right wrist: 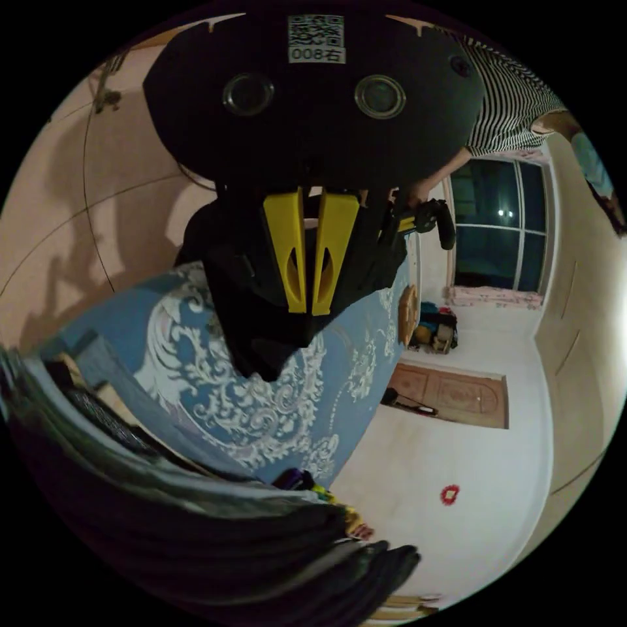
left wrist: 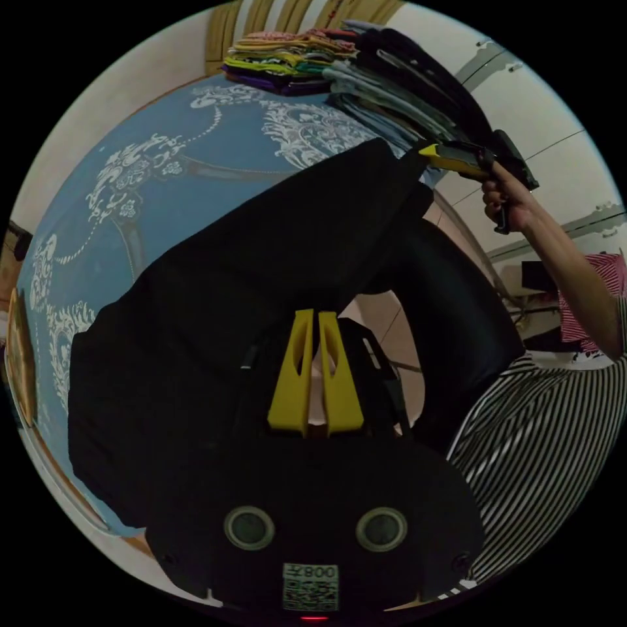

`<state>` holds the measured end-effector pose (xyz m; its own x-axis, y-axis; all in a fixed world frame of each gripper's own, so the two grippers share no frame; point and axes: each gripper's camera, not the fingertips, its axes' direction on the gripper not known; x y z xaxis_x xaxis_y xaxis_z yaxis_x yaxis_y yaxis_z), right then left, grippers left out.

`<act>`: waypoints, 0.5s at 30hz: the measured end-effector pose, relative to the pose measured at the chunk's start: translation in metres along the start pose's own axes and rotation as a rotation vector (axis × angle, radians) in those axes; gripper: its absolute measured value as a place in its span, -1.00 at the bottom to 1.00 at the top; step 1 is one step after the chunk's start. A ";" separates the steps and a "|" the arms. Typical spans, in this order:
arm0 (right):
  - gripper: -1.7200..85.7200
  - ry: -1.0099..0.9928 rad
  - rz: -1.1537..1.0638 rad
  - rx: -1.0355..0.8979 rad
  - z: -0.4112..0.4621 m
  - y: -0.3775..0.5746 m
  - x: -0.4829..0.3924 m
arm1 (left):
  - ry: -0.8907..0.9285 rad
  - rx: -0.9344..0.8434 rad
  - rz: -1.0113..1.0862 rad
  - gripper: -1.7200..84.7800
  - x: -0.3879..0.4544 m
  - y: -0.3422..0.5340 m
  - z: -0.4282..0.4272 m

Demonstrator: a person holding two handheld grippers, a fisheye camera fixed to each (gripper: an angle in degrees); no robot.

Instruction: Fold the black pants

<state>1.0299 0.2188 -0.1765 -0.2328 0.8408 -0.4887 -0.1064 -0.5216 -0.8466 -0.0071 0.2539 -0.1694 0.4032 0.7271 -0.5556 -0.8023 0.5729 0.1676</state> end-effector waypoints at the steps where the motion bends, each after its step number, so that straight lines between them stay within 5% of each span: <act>1: -0.94 0.009 0.004 -0.004 -0.002 0.002 0.009 | -0.014 -0.019 0.008 -0.93 0.007 -0.008 0.004; 15: -0.94 -0.064 0.128 0.015 -0.036 0.047 0.212 | -0.014 -0.151 -0.019 -0.92 0.054 -0.073 0.046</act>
<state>1.0107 0.3776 -0.3277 -0.3065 0.7565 -0.5777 -0.0860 -0.6265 -0.7747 0.0939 0.2690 -0.1741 0.4243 0.7225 -0.5459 -0.8512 0.5239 0.0318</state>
